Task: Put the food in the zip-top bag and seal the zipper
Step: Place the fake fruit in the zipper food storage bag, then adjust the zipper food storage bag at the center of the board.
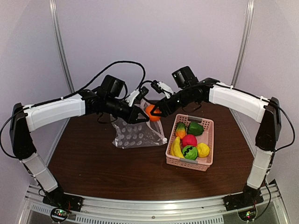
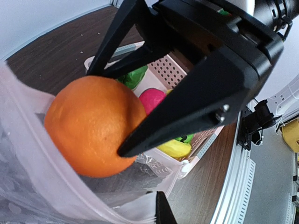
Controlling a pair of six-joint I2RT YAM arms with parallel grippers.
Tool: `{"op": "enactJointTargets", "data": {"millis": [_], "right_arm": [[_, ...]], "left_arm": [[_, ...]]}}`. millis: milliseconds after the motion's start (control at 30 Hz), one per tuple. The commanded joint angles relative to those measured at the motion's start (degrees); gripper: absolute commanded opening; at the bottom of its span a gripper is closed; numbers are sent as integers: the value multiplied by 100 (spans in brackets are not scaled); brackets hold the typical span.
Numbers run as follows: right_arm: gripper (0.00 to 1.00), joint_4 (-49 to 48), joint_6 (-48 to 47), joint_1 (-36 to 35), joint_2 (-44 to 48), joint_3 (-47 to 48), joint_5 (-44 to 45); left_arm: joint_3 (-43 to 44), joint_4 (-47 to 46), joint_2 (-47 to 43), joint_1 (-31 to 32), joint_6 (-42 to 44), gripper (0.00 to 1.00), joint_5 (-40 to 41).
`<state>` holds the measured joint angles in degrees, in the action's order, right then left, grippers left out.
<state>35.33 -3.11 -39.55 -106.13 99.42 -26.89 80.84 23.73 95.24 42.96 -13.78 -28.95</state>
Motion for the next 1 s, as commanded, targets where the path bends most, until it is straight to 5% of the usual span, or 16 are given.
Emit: {"op": "enactJointTargets", "data": {"millis": [0,200,367,567,833,967], "right_arm": [[43,-92,304,-175,-184,328,-259],[50,-81,557,-175,-292,443,-618],[75,246,245,-171,-210,473,-339],[88,403,-72,-142,202,331,-145],[82,247,19,-125,340,-59,776],[71,210,81,-123,201,-254,306]], "left_arm": [[-74,-274,-106,-8,13,0,-58],[-86,-284,-118,-9,-5,0,78],[-112,-288,-149,-8,-14,0,328],[-130,-278,-151,-16,-40,0,477],[-130,-265,-173,-24,-96,0,578],[-134,-278,-185,-44,-116,0,557]]}}
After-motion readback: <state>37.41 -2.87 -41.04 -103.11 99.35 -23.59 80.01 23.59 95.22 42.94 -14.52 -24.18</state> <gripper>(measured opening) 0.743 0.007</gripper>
